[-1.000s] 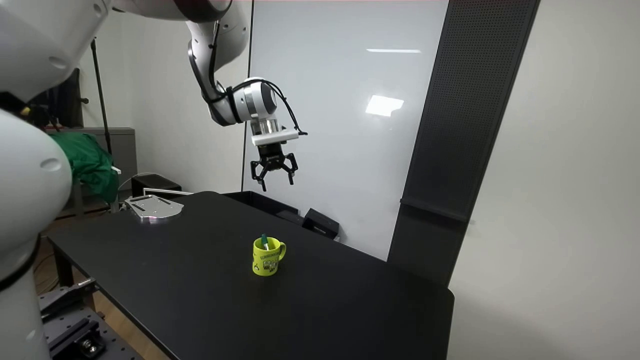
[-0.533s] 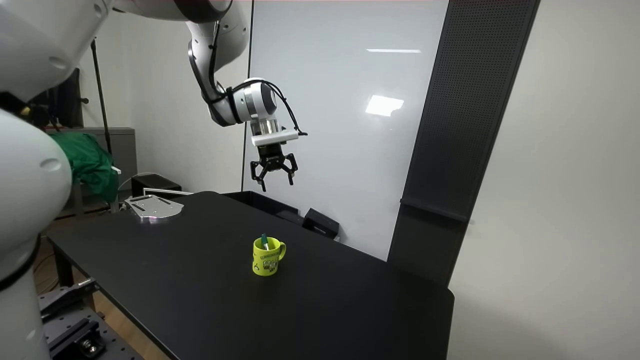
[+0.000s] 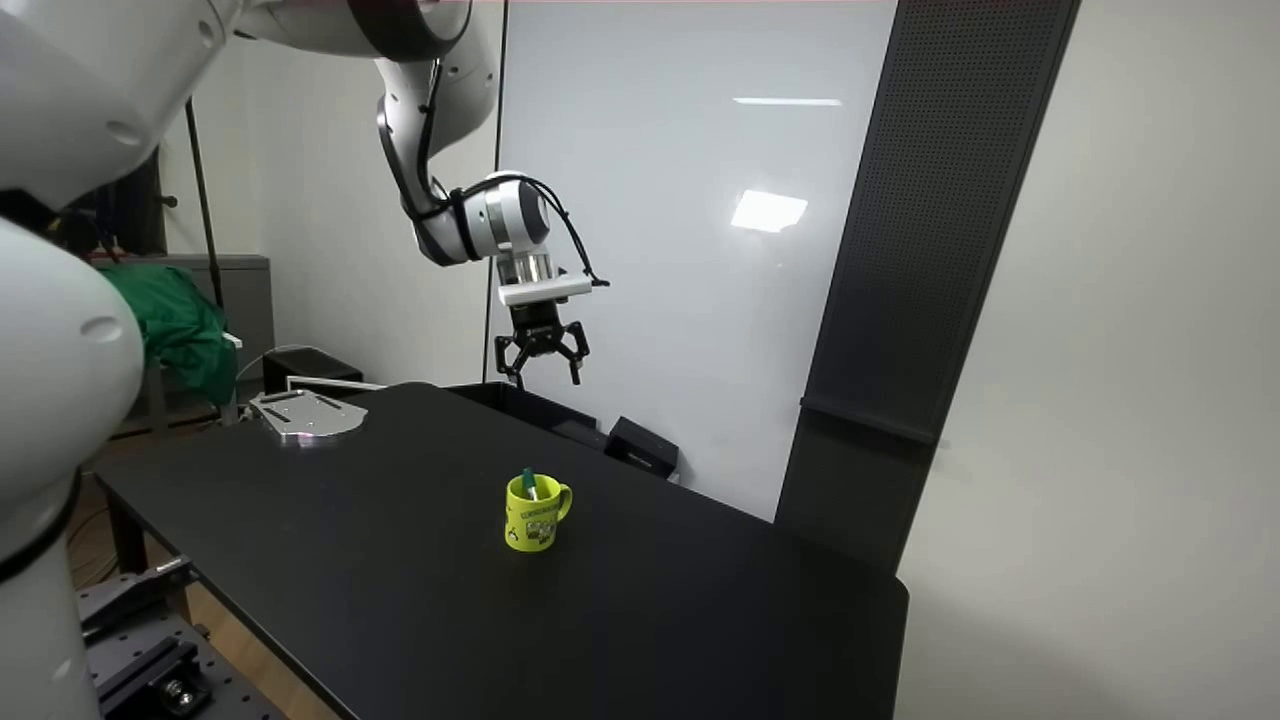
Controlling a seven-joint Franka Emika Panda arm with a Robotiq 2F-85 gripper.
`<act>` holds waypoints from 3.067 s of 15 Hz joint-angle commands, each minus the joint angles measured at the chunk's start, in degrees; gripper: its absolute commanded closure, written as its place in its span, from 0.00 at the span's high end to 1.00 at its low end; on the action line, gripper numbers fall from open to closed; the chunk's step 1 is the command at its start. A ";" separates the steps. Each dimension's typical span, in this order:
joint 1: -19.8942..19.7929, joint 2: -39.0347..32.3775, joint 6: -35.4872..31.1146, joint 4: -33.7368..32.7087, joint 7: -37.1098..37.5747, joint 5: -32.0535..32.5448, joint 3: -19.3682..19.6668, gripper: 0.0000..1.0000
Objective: Take the marker out of the mug and put it on the table
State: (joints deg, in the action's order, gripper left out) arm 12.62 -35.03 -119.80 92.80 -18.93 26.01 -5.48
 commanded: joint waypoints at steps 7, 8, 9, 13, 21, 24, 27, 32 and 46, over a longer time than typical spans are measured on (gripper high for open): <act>1.25 -6.31 -1.23 -2.51 0.43 0.36 -0.01 1.00; 1.37 -6.93 -1.44 -2.89 0.26 0.36 -0.03 1.00; 1.55 -7.56 -1.60 -3.29 0.22 0.37 0.00 1.00; 2.07 -10.07 -1.66 -5.14 -0.13 0.29 0.08 1.00; 2.44 -14.38 -1.29 -8.41 -0.34 0.00 0.31 1.00; 2.45 -15.67 -1.00 -9.29 -0.47 -0.24 0.26 1.00; 2.45 -16.45 -0.62 -9.70 -0.43 -0.46 0.25 1.00; 2.47 -17.06 1.09 -10.24 -0.51 -0.59 0.42 1.00; 2.22 -17.68 4.52 -11.12 -0.53 -0.44 0.37 1.00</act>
State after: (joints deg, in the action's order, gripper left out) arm 14.62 -51.27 -116.60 84.16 -19.09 25.94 -5.43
